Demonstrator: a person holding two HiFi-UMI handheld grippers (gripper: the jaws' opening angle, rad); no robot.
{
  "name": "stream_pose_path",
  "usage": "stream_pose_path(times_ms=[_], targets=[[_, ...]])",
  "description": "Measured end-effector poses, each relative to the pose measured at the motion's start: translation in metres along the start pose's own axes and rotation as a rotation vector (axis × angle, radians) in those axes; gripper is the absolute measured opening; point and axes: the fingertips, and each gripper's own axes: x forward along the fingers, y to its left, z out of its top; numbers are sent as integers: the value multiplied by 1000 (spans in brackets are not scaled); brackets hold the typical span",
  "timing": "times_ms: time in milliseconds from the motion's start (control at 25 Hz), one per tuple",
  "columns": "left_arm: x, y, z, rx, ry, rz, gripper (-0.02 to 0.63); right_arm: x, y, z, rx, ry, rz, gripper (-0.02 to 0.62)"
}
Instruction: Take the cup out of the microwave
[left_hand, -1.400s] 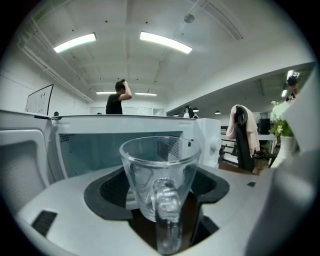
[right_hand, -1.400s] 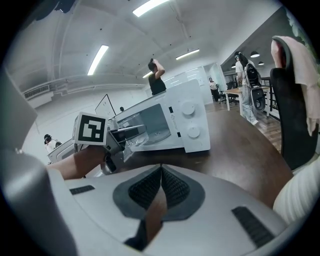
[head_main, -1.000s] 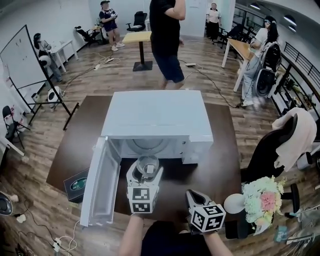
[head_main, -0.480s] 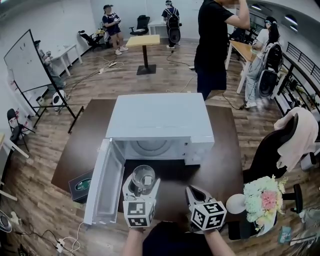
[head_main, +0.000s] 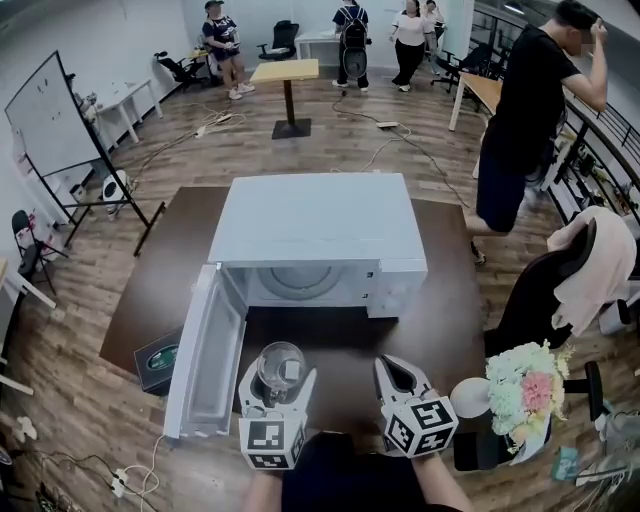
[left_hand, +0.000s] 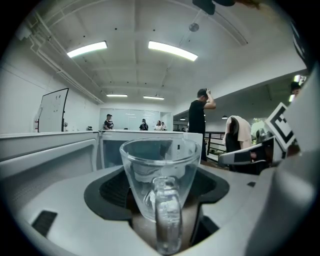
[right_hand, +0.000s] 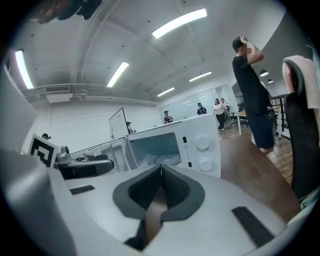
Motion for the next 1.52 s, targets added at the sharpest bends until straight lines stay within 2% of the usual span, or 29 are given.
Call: stream_pose_path(times_ms=[240, 440, 720, 1040, 1520], targets=[[-16, -16, -4, 11, -22, -55, 368, -15, 5, 17, -118, -100, 10, -6], [-18, -24, -6, 22, -44, -117, 368, -28, 3, 16, -120, -157, 33, -8], [-15, -27, -4, 49, -62, -145, 368, -34, -7, 13, -109, -154, 7, -8], [-10, -33, -2, 45, -68, -178, 368, -30, -3, 10, -163, -121, 9, -8], [-1, -31, 1, 63, -70, -185, 368, -27, -5, 14, -113, -111, 0, -8]])
